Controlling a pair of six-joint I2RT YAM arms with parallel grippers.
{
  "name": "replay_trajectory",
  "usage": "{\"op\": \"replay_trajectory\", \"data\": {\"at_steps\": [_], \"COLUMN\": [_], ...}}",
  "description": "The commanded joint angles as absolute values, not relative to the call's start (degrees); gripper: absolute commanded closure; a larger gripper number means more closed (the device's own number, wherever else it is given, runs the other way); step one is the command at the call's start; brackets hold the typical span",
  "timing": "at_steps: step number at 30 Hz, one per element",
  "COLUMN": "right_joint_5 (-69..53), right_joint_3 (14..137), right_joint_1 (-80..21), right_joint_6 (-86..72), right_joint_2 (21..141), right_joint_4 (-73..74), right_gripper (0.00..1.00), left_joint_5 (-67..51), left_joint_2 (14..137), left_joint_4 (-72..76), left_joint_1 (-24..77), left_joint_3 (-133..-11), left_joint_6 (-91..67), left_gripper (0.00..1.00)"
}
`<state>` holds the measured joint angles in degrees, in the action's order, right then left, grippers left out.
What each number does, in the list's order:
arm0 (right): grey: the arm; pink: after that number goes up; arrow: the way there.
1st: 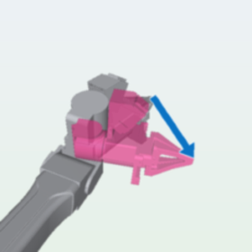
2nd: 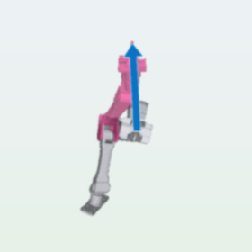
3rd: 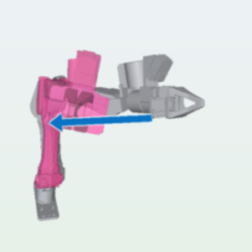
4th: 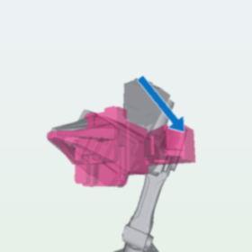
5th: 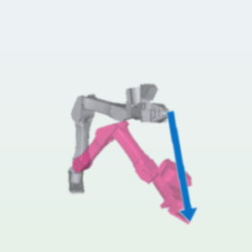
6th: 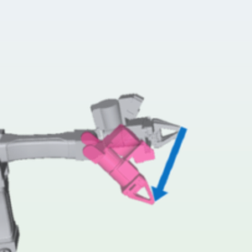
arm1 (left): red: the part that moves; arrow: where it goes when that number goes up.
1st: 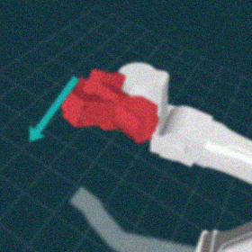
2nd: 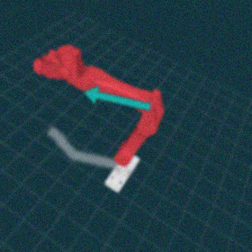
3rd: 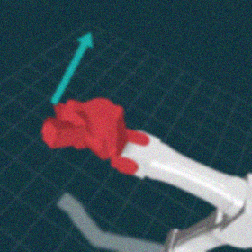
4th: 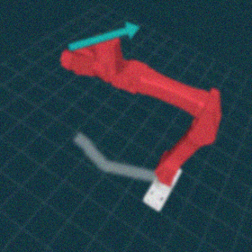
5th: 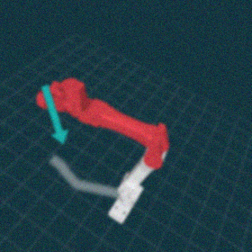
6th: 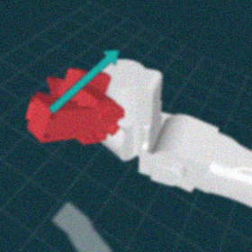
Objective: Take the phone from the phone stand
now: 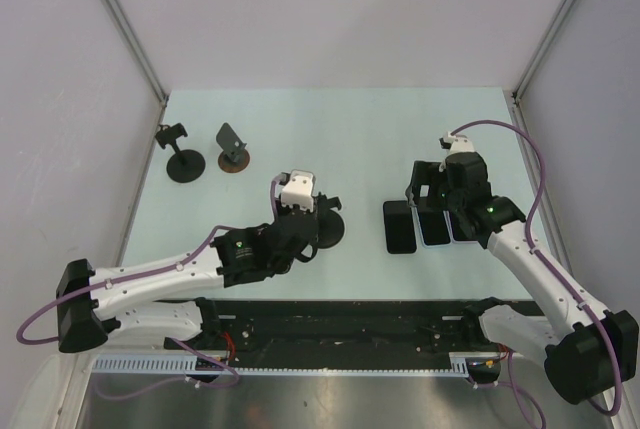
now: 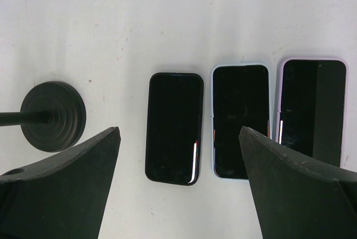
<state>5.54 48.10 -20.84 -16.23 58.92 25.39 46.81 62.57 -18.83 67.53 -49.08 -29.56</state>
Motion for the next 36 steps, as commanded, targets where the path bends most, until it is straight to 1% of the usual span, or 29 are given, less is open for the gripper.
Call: {"op": "replay_trajectory", "data": {"at_steps": [1, 3, 4, 6, 7, 11, 18, 26, 30, 36], "right_joint_5": [5.10, 5.01, 5.01, 5.01, 5.10, 5.18, 4.92, 4.40, 4.04, 3.60], "right_joint_3": [47.99, 47.90, 47.81, 47.73, 47.72, 47.64, 47.28, 46.58, 46.32, 45.79], "right_joint_1": [-20.57, -20.57, -20.57, -20.48, -20.39, -20.39, -20.48, -20.30, -20.22, -20.30], "right_joint_6": [-15.56, -15.47, -15.47, -15.47, -15.47, -15.47, -15.29, -14.94, -14.59, -14.33], "right_joint_2": [58.54, 58.45, 58.45, 58.27, 58.18, 57.75, 56.95, 55.55, 54.76, 53.09], "right_joint_4": [23.73, 23.73, 23.73, 23.64, 23.73, 23.73, 23.47, 23.12, 22.77, 22.33], "right_gripper": [0.07, 0.07, 0.07, 0.07, 0.07, 0.07, 0.07, 0.07, 0.07, 0.07], "left_joint_5": [47.90, 48.42, 48.60, 48.87, 48.78, 47.99, 48.16, 46.06, 41.42, 36.57], "left_joint_2": [61.96, 62.05, 61.88, 61.70, 61.61, 60.82, 61.00, 62.93, 63.89, 66.53], "left_joint_4": [-19.86, -19.95, -20.04, -20.13, -20.13, -20.13, -19.51, -15.47, -13.01, -7.23], "left_joint_1": [67.06, 66.97, 66.71, 66.19, 65.31, 61.97, 50.90, 34.82, 23.24, 11.71], "left_joint_3": [-49.13, -49.04, -49.13, -49.22, -49.22, -49.31, -52.55, -57.04, -56.69, -56.60], "left_joint_6": [-30.32, -30.24, -29.89, -29.53, -29.18, -27.60, -19.53, -11.43, -10.81, -10.11], "left_gripper": [0.71, 0.79, 0.86, 0.94, 0.99, 0.99, 1.00, 1.00, 1.00, 1.00]}}
